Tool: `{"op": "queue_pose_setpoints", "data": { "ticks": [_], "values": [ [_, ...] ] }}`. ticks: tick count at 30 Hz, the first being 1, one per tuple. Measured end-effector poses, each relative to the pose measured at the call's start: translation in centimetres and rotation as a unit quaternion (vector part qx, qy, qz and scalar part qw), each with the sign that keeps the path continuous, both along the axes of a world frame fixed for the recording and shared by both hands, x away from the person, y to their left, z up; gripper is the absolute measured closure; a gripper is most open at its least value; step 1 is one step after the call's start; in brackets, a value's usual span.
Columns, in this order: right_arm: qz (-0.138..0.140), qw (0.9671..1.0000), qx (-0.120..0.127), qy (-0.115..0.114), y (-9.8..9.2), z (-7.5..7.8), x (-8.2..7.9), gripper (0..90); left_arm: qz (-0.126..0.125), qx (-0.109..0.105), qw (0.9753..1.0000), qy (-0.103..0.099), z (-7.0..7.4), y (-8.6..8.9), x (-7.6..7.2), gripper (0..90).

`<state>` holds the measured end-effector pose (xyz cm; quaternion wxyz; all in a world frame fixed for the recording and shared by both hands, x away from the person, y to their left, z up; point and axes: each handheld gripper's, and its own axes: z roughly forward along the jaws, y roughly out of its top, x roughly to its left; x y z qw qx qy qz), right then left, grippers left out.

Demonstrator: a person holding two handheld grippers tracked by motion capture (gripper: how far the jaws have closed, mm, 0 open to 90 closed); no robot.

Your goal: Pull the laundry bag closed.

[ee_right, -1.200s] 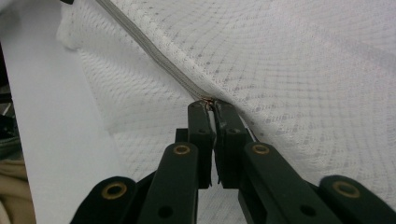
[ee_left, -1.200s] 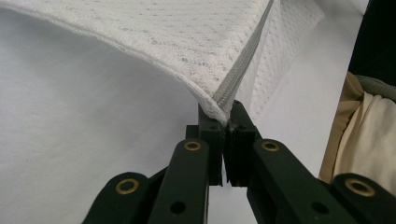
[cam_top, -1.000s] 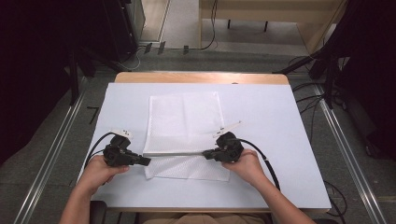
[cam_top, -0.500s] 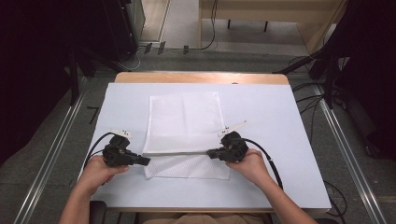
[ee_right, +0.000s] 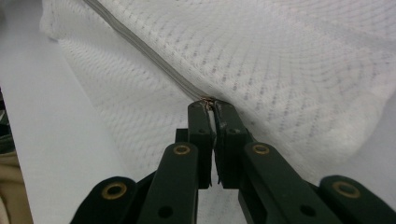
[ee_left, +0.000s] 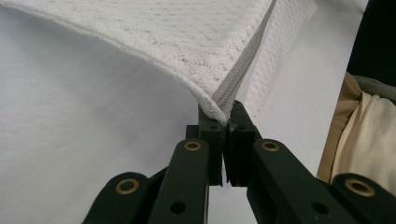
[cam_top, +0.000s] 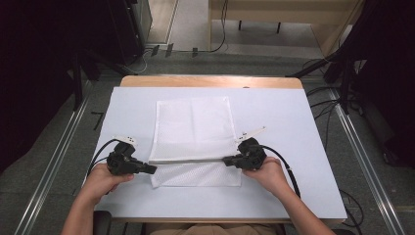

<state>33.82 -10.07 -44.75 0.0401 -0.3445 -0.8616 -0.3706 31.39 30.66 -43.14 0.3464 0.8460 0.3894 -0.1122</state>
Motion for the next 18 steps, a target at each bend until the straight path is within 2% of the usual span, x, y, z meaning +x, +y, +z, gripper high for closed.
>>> {"op": "queue_pose_setpoints", "data": {
  "ticks": [18],
  "values": [
    [-0.004, 1.0000, 0.002, 0.004, -1.4, 0.0, 0.0, 88.3, -0.006, 0.001, 1.0000, 0.004, -0.1, 0.0, 0.0, 88.2]
  ]
}}
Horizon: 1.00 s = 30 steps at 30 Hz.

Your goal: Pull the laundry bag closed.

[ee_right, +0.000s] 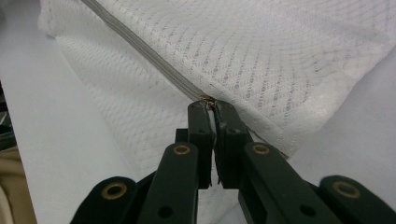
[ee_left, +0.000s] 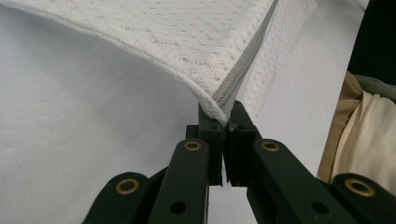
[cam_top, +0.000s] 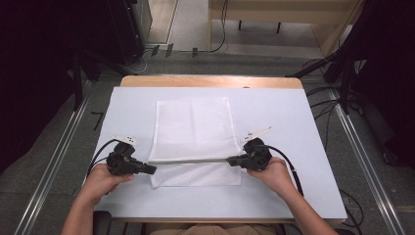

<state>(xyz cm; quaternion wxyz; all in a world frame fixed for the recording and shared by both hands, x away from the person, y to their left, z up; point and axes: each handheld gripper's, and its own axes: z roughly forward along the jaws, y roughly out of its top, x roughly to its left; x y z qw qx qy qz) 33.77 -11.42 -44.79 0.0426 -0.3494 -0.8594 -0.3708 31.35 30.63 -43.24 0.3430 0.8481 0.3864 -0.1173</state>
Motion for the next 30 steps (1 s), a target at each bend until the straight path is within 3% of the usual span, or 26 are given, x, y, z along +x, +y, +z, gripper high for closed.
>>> {"op": "queue_pose_setpoints", "data": {
  "ticks": [20, 22, 24, 27, 30],
  "values": [
    [-0.003, 1.0000, -0.003, 0.003, -1.2, -0.1, -0.3, 88.4, -0.004, 0.001, 1.0000, -0.001, 0.0, 0.0, -0.1, 88.3],
    [-0.008, 0.9999, -0.005, 0.010, -1.2, -0.1, -0.2, 88.3, -0.009, -0.003, 0.9999, 0.010, -0.1, -0.1, -0.1, 88.2],
    [-0.013, 0.9998, -0.001, 0.018, -1.1, -0.2, -0.1, 88.1, -0.011, 0.005, 0.9999, 0.009, -0.3, -0.1, 0.0, 88.1],
    [-0.008, 1.0000, -0.002, 0.006, -0.9, -0.2, -0.1, 87.4, -0.007, 0.004, 0.9999, 0.007, -0.4, -0.1, 0.0, 87.2],
    [-0.008, 1.0000, 0.005, -0.001, -0.9, -0.1, -0.1, 86.7, 0.005, 0.007, 0.9999, 0.008, -0.5, 0.0, 0.2, 75.4]
  ]
}}
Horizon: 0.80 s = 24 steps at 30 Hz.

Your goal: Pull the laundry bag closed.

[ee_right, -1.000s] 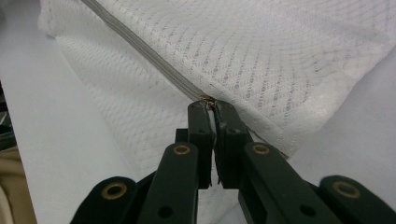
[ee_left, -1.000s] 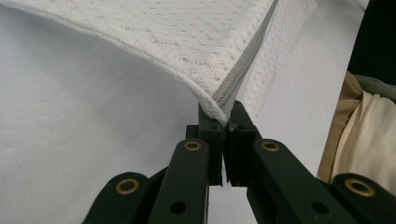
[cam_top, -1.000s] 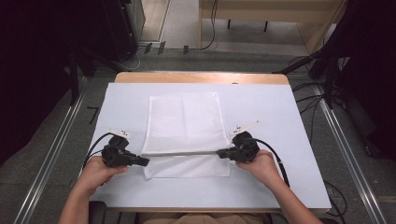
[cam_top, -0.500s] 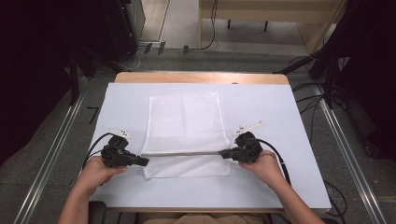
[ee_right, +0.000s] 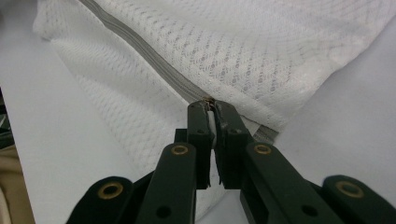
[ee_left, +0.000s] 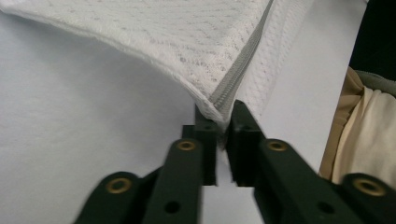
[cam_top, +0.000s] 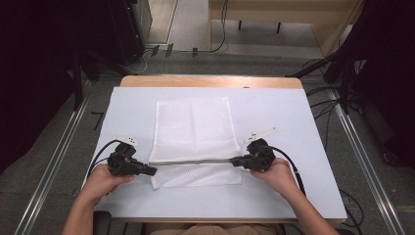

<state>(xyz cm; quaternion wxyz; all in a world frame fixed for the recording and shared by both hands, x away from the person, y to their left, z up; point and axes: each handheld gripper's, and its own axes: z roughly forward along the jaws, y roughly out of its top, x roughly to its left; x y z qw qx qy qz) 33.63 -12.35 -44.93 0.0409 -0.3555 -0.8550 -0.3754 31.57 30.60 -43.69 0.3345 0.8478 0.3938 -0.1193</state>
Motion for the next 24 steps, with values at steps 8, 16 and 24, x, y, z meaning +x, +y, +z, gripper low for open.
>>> {"op": "queue_pose_setpoints", "data": {
  "ticks": [8, 16, 24],
  "values": [
    [-0.004, 0.9997, 0.013, -0.021, -0.1, 0.3, 0.0, 68.4, 0.020, -0.013, 0.9996, -0.018, 0.3, 0.3, 0.1, 58.0],
    [-0.033, 0.9972, 0.006, -0.066, -0.9, 0.6, 0.3, 50.8, 0.069, -0.027, 0.9951, -0.066, 0.8, 1.0, 0.3, 43.2],
    [-0.056, 0.9939, 0.001, -0.096, -2.4, 1.0, 0.8, 39.1, 0.118, -0.018, 0.9862, -0.114, 1.2, 2.0, 0.4, 36.4]
  ]
}}
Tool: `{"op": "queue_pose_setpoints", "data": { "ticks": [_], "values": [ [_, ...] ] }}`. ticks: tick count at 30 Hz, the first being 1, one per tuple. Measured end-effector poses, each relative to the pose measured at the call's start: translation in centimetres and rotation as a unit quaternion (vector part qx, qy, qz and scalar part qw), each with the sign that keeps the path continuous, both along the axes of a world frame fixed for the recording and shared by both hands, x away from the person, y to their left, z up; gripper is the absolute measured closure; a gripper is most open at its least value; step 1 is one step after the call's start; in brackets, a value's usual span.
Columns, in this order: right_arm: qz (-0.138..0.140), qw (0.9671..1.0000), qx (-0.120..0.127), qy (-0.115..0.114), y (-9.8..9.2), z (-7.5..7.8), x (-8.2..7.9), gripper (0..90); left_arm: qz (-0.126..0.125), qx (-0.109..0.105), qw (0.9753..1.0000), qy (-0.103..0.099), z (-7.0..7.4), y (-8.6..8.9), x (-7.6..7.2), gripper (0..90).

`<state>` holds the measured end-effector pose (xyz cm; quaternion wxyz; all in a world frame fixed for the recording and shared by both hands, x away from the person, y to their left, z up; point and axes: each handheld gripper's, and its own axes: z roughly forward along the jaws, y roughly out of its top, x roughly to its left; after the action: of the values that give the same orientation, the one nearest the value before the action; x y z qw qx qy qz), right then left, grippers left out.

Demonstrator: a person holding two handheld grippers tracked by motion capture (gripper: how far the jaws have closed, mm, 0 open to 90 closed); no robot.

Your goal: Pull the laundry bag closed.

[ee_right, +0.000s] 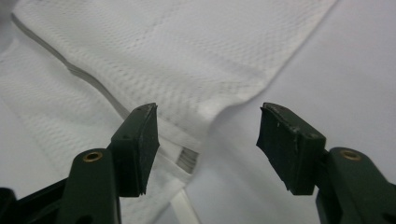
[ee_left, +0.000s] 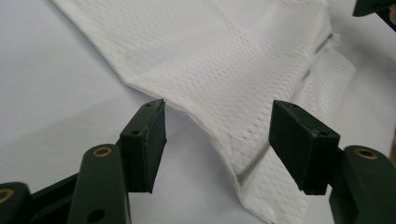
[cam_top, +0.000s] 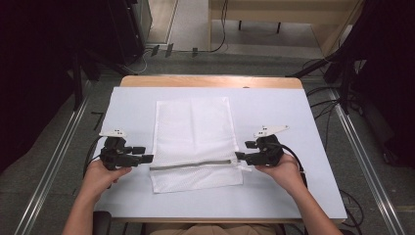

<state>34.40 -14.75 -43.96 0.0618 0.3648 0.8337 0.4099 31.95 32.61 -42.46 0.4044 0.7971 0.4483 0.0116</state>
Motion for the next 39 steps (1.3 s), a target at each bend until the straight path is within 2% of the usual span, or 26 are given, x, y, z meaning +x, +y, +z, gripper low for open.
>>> {"op": "queue_pose_setpoints", "data": {
  "ticks": [6, 10, 13, 14, 15, 17, 21, 24, 27, 34, 35, 39],
  "values": [
    [-0.031, 0.9995, -0.005, -0.006, -2.1, -0.2, 0.5, 36.0, 0.025, 0.021, 0.9993, -0.016, -0.1, 0.4, 0.0, 34.4],
    [-0.059, 0.9981, -0.001, -0.016, -3.6, -0.2, 0.8, 32.4, 0.033, 0.027, 0.9988, -0.023, -0.1, 0.7, 0.1, 32.9],
    [-0.067, 0.9975, 0.001, -0.020, -4.4, -0.3, 1.0, 30.4, 0.042, 0.027, 0.9985, -0.024, -0.2, 0.8, 0.1, 32.6],
    [-0.082, 0.9964, 0.000, -0.024, -5.2, -0.5, 1.1, 28.4, 0.045, 0.030, 0.9983, -0.024, -0.2, 0.8, 0.1, 32.6],
    [-0.082, 0.9964, 0.000, -0.024, -5.2, -0.5, 1.1, 28.4, 0.050, 0.031, 0.9980, -0.024, -0.2, 0.9, 0.2, 32.6],
    [-0.103, 0.9943, -0.001, -0.029, -6.2, -0.8, 1.3, 27.3, 0.063, 0.033, 0.9972, -0.020, -0.3, 1.1, 0.3, 31.7],
    [-0.122, 0.9920, -0.002, -0.030, -7.0, -1.1, 1.5, 26.1, 0.075, 0.039, 0.9962, -0.022, -0.5, 1.4, 0.3, 30.4],
    [-0.126, 0.9915, -0.006, -0.030, -7.0, -1.2, 1.7, 24.6, 0.083, 0.043, 0.9952, -0.027, -0.6, 1.6, 0.4, 28.5],
    [-0.112, 0.9933, -0.007, -0.027, -6.8, -1.3, 1.7, 22.2, 0.091, 0.049, 0.9943, -0.025, -0.8, 1.7, 0.5, 28.1],
    [-0.106, 0.9938, -0.017, -0.027, -6.5, -1.5, 1.7, 22.2, 0.105, 0.061, 0.9921, -0.033, -1.1, 1.6, 0.5, 24.2],
    [-0.107, 0.9938, -0.018, -0.026, -6.5, -1.6, 1.7, 22.2, 0.109, 0.070, 0.9910, -0.033, -1.2, 1.6, 0.6, 22.7],
    [-0.106, 0.9938, -0.025, -0.022, -6.4, -1.8, 1.8, 22.2, 0.109, 0.084, 0.9900, -0.031, -1.6, 1.7, 0.7, 21.4]
  ]
}}
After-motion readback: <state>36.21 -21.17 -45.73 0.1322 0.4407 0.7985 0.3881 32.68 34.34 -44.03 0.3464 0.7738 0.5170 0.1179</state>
